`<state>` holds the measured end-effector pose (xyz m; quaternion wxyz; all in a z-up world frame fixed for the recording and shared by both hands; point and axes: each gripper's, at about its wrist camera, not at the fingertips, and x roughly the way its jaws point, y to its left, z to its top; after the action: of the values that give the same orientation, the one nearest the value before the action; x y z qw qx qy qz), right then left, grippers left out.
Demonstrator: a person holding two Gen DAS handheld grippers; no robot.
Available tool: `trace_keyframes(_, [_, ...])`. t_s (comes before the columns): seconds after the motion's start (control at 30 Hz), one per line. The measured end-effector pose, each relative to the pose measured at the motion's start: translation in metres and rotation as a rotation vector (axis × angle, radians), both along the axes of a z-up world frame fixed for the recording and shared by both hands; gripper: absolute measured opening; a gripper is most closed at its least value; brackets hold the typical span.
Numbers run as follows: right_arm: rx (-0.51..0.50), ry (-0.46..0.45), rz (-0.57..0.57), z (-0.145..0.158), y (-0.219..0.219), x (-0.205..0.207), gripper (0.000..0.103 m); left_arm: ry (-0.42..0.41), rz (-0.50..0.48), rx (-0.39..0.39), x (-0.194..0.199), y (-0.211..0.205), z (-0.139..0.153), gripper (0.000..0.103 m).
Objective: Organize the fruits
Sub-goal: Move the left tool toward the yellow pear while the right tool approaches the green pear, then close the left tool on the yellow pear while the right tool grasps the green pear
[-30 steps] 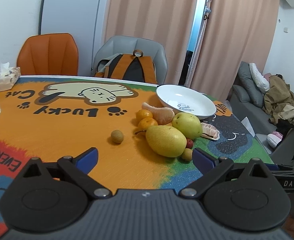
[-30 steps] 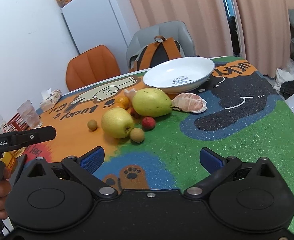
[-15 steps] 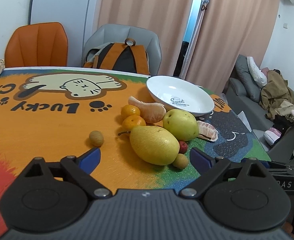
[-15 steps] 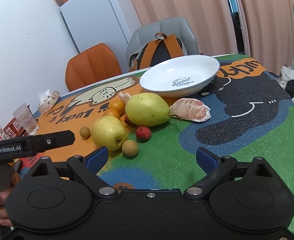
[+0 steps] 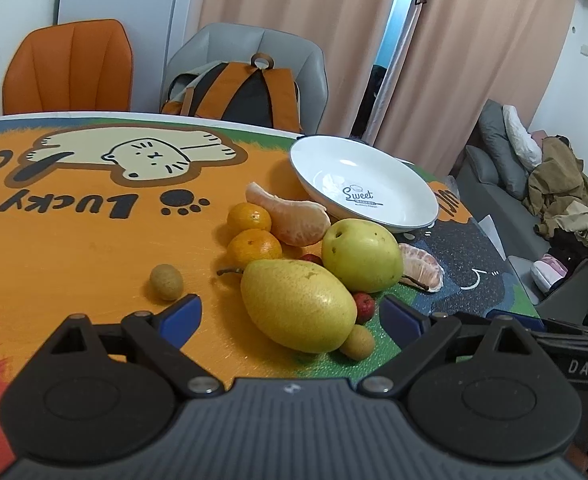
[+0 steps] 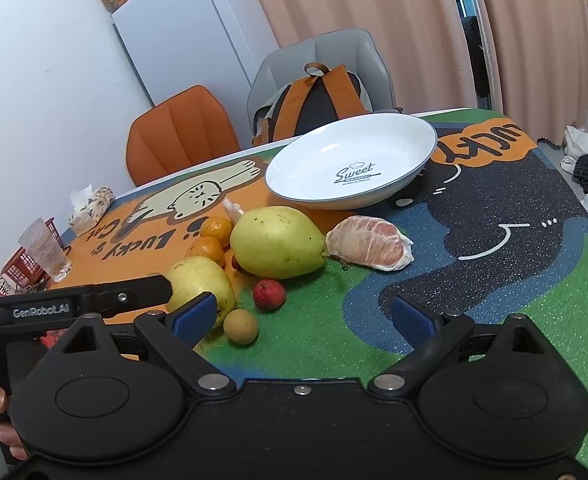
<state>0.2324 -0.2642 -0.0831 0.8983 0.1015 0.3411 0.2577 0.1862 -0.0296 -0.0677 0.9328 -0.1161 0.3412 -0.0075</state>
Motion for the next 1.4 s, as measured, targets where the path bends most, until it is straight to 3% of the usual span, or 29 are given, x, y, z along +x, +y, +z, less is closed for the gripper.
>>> trace_keyframes(0.43, [-0.018,0.028,0.022,-0.004,0.004,0.027,0.096,0.072,0.03,-0.003,0.03,-0.011,-0.022,0.095])
trace_keyframes(0.6, [-0.033,0.034,0.022,-0.002,0.006,0.038,0.096,0.126,0.039,-0.068,0.042,-0.003,-0.033,0.085])
trace_keyframes(0.7, [-0.039,0.04,0.027,-0.001,0.01,0.043,0.096,0.116,0.021,-0.108,0.044,0.0,-0.034,0.076])
trace_keyframes(1.2, [-0.052,0.064,0.06,-0.007,0.042,0.054,0.096,0.109,0.055,-0.136,0.032,0.027,-0.024,0.075])
trace_keyframes(1.4, [-0.075,0.075,0.045,-0.009,0.056,0.062,0.103,0.098,0.069,-0.131,0.023,0.037,-0.018,0.075])
